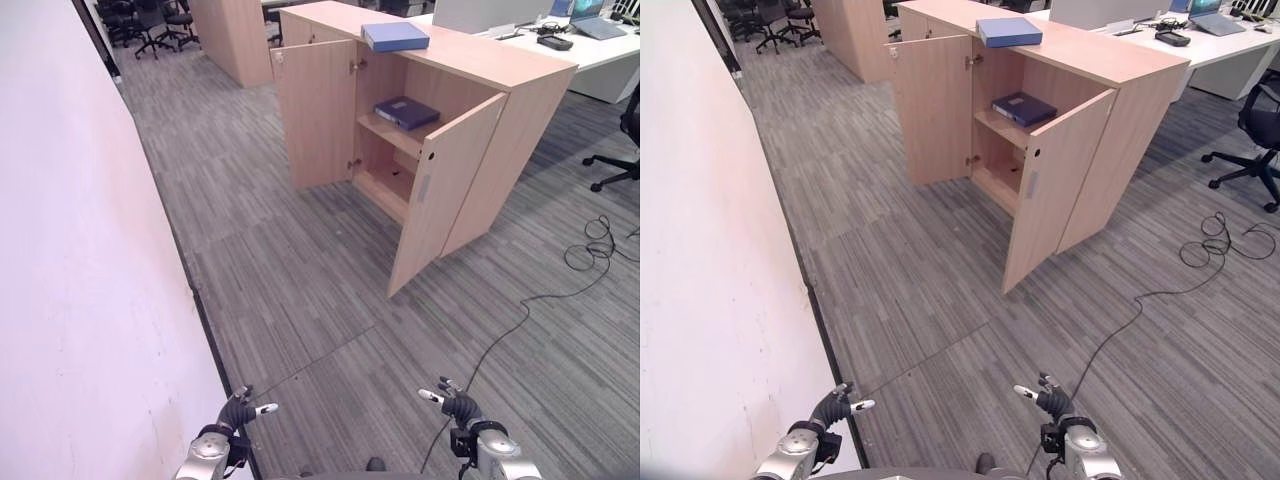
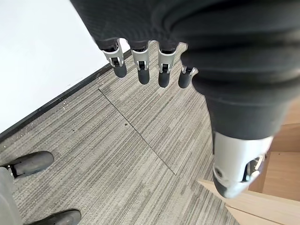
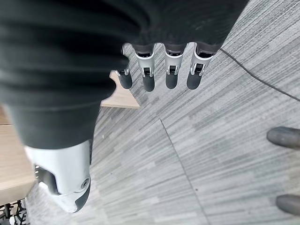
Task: Put the empty folder in the office cabinet
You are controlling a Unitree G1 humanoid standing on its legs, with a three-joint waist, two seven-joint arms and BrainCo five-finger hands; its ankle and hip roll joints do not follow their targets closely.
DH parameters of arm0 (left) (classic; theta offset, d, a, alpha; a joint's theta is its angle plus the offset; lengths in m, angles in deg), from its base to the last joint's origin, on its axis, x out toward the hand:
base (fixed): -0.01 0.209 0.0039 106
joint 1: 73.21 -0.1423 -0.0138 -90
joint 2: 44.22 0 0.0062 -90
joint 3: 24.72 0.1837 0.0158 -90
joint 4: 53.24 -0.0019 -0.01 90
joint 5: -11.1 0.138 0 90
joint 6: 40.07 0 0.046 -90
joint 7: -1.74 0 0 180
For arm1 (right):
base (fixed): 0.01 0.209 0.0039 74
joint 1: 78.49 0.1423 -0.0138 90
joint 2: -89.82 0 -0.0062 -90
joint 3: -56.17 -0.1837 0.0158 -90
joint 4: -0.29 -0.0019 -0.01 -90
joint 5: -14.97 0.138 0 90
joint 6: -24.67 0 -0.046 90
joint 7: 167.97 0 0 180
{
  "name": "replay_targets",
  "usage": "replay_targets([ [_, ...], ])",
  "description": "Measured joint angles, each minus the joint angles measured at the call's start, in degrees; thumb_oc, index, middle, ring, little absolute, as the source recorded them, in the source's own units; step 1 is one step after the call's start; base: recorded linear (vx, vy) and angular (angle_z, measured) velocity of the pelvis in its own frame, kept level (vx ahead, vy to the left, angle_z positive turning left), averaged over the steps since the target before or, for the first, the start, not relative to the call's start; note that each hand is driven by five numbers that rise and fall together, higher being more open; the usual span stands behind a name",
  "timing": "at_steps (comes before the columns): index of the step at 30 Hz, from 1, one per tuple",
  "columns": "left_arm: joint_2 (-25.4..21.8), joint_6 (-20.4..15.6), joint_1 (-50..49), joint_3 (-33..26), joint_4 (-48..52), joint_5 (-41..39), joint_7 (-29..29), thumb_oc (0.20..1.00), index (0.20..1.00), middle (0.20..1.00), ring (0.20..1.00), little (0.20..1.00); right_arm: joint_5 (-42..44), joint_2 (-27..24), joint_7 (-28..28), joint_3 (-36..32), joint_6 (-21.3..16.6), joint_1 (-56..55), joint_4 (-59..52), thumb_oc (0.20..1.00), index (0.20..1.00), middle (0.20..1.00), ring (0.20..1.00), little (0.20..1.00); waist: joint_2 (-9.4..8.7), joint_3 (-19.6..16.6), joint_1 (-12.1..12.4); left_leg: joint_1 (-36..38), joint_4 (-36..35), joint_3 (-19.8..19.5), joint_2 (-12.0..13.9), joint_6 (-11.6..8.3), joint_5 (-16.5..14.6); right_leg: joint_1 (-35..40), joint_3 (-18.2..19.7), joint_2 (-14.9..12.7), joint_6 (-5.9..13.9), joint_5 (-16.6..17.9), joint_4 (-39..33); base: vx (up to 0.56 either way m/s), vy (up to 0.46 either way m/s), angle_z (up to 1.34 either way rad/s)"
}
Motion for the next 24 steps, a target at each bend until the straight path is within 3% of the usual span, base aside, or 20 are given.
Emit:
replay_targets([
  [19, -1.6, 0.1, 0.7, -0.1, 1.7, -1.8, 0.1, 1.0, 1.0, 1.0, 1.0, 1.0, 0.0, -1.6, 0.0, -0.4, 0.6, -1.5, -0.2, 1.0, 1.0, 1.0, 1.0, 1.0, 0.05, 0.6, -0.9, -2.3, 1.4, -0.8, 0.4, -0.87, 0.7, -1.5, -0.7, 0.3, -0.29, -0.1, 0.0, 0.0, -0.073, 0.02],
  [21, -2.0, 0.1, 1.9, -0.2, 1.7, -2.7, -0.1, 1.0, 1.0, 1.0, 1.0, 1.0, 0.0, -1.6, 0.0, -0.4, 0.6, -1.0, -0.1, 1.0, 1.0, 1.0, 1.0, 1.0, -1.32, 1.7, -1.0, -6.0, 7.6, -0.9, -0.5, -1.5, 0.7, -2.1, -1.3, -1.0, -0.94, -0.6, -0.1, -0.01, -0.056, 0.25],
  [22, -2.1, 0.0, 3.2, -0.3, 1.8, -2.8, -0.1, 1.0, 1.0, 1.0, 1.0, 1.0, 0.0, -1.6, 0.1, -0.5, 0.6, -0.4, -0.2, 1.0, 1.0, 1.0, 1.0, 1.0, -3.48, 3.6, -0.7, -9.8, 14.2, -0.3, -1.8, -3.77, 1.5, -2.0, -1.7, -3.1, -2.09, -0.1, 0.0, 0.03, -0.034, 0.24],
  [24, -1.9, 0.0, 2.8, -0.3, 1.2, -2.9, -0.1, 1.0, 1.0, 1.0, 1.0, 1.0, 0.0, -1.8, 0.2, -0.7, 0.6, 0.3, 0.0, 1.0, 1.0, 1.0, 1.0, 1.0, -3.82, 4.5, -0.9, -12.6, 19.7, 0.0, -1.2, -4.96, 0.6, -1.4, -1.6, -3.2, -3.14, -0.6, 0.0, 0.07, -0.005, 0.1],
])
